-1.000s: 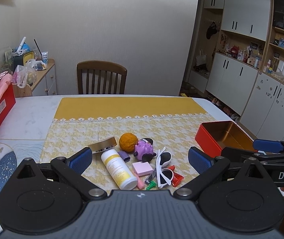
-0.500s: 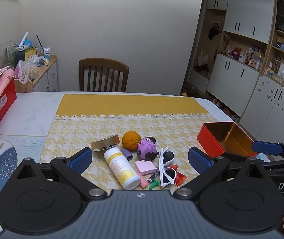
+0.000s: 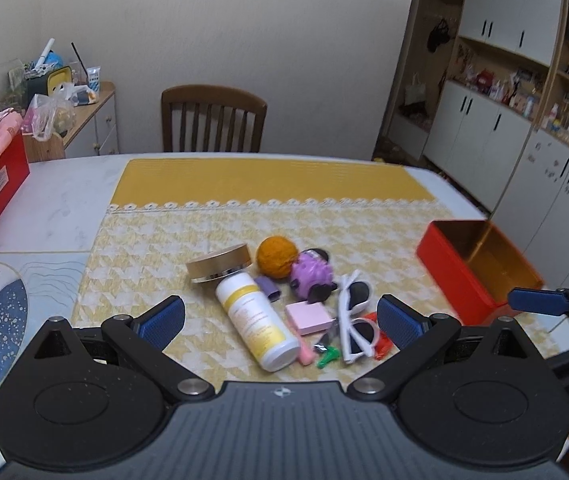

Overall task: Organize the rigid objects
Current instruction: 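Grasp the gold round tin with the left tool while the right tool grasps the red candy packet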

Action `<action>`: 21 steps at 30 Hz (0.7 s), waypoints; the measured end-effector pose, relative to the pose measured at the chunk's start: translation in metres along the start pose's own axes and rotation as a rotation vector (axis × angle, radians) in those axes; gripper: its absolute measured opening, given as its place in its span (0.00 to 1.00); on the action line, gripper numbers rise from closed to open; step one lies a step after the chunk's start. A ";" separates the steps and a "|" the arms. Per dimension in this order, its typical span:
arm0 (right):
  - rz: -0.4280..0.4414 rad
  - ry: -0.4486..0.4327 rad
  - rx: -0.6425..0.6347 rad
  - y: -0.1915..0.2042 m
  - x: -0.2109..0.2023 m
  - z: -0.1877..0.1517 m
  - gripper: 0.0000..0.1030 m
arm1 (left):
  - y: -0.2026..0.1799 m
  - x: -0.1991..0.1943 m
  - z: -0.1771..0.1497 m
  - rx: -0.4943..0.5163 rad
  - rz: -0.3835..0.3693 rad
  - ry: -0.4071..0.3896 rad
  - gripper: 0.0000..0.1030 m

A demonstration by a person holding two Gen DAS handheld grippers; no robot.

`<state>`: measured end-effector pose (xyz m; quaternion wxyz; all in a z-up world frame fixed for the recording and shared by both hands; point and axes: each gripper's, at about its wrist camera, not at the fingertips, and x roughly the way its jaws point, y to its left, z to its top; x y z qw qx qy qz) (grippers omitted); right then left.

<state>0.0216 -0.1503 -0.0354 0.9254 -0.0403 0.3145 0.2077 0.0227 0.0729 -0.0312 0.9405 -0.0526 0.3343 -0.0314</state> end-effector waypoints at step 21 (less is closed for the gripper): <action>0.031 0.192 -0.182 -0.031 0.090 -0.021 0.77 | 0.049 0.122 0.034 -0.062 0.152 0.109 1.00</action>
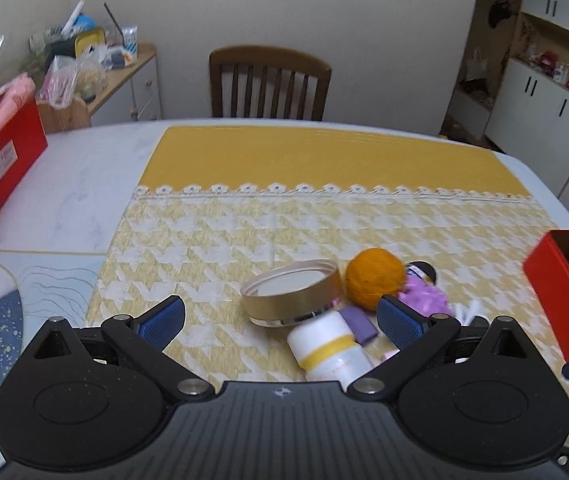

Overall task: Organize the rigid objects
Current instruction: 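Grasp the gold round tin with the left tool while the right tool grasps the red candy packet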

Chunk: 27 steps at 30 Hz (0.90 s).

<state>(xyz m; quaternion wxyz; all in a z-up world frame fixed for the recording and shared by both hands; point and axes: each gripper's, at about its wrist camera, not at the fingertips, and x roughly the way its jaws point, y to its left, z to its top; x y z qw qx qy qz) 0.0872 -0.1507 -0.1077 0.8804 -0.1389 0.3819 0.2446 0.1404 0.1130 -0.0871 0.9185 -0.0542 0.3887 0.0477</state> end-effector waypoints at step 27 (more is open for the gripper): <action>0.110 0.069 -0.068 -0.004 0.058 0.007 0.29 | 0.010 0.077 0.022 -0.106 -0.041 0.128 0.86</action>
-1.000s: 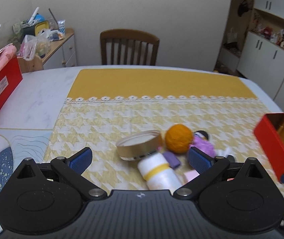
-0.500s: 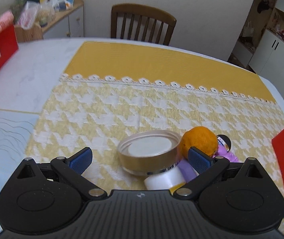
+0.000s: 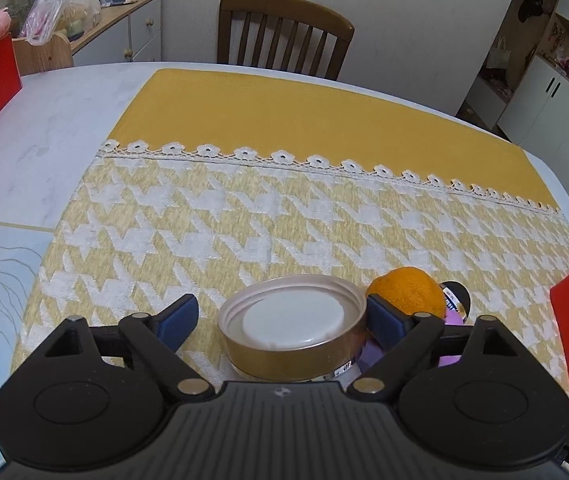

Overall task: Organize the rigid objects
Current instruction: 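Grasp the gold round tin with the left tool while the right tool grasps the red candy packet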

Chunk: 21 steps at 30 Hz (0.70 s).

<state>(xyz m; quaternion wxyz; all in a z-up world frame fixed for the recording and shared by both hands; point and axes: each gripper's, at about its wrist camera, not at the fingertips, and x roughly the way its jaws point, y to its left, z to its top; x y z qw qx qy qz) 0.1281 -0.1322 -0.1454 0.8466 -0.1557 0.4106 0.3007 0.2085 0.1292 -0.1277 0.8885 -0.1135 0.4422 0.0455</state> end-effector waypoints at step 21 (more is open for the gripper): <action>-0.069 -0.030 0.111 -0.021 -0.034 -0.007 0.21 | -0.010 -0.035 -0.013 0.125 0.060 -0.078 0.76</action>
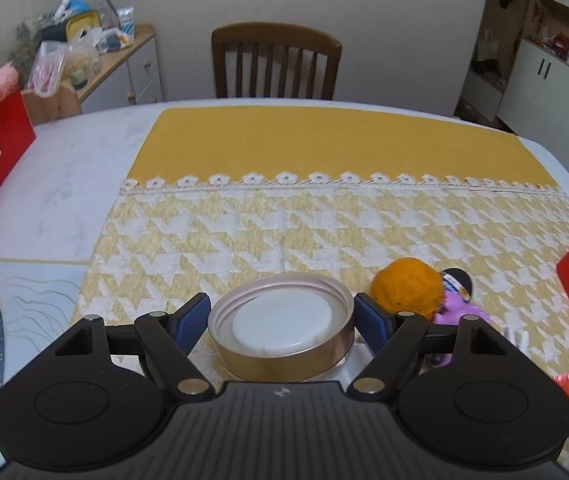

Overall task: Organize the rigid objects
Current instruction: 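Carry both into the red box and release the tin and candy packet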

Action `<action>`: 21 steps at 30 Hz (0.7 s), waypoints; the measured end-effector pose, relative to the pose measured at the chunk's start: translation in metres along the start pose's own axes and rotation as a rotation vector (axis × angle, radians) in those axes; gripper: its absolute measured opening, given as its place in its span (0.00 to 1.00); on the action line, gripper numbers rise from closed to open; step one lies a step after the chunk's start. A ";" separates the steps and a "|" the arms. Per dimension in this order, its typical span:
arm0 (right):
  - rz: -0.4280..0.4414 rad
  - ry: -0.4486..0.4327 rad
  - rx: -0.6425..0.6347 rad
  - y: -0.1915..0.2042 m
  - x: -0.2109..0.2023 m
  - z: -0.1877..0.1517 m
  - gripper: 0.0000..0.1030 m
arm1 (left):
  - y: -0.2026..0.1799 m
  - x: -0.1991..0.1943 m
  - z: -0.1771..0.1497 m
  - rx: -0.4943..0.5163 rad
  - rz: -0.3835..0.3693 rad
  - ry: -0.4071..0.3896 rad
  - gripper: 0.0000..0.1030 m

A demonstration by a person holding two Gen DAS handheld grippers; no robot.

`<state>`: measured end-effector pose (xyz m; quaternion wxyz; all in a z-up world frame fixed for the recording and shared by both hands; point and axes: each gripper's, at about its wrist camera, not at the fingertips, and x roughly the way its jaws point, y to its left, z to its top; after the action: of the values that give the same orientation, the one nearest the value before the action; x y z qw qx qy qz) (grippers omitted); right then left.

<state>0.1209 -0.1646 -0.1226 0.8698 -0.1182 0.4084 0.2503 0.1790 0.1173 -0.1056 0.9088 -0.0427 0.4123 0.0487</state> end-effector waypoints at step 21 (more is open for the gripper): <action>-0.027 -0.135 0.046 -0.047 -0.075 0.021 0.21 | -0.105 -0.076 0.004 0.203 -0.165 -0.102 0.76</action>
<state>0.1189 -0.2219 -0.0514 0.9011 -0.0863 0.3530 0.2366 0.1455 0.0092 -0.0421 0.9290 0.0182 0.3636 -0.0662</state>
